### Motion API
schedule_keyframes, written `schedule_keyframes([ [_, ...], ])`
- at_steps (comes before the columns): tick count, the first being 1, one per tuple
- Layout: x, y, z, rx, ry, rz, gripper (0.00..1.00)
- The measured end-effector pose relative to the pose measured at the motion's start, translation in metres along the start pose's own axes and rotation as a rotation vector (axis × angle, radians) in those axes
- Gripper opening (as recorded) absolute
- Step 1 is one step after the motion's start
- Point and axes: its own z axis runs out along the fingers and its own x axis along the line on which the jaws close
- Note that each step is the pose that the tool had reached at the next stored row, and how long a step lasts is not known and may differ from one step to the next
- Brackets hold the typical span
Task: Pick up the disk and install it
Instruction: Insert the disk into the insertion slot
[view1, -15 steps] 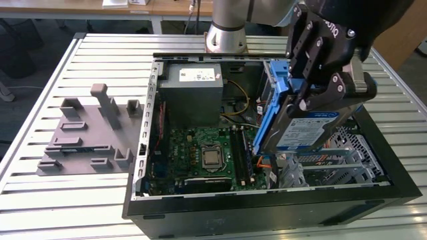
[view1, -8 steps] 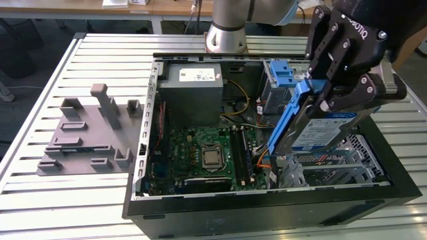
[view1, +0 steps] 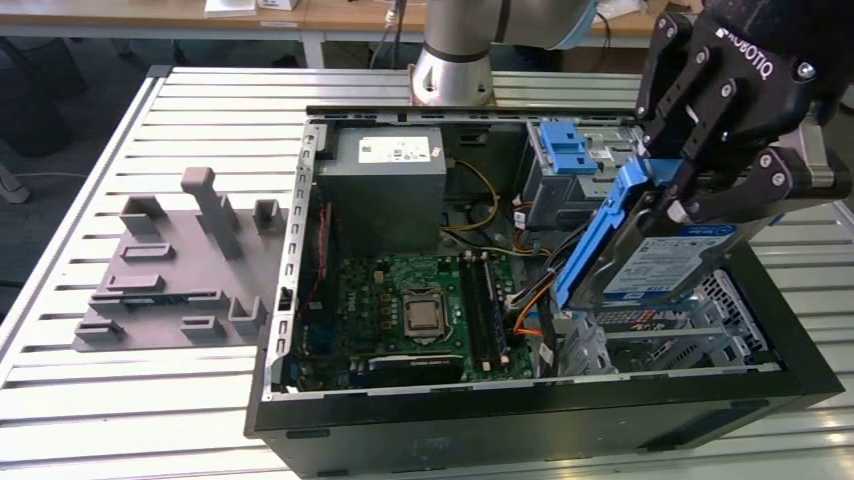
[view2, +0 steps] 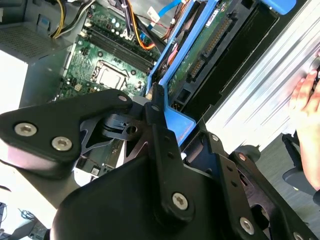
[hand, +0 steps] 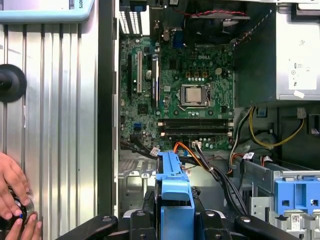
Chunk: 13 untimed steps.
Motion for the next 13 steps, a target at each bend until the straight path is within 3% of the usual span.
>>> schedule_keyframes([
  [13,-0.0002,-0.017,-0.0001,0.0,-0.0001,0.0,0.36],
])
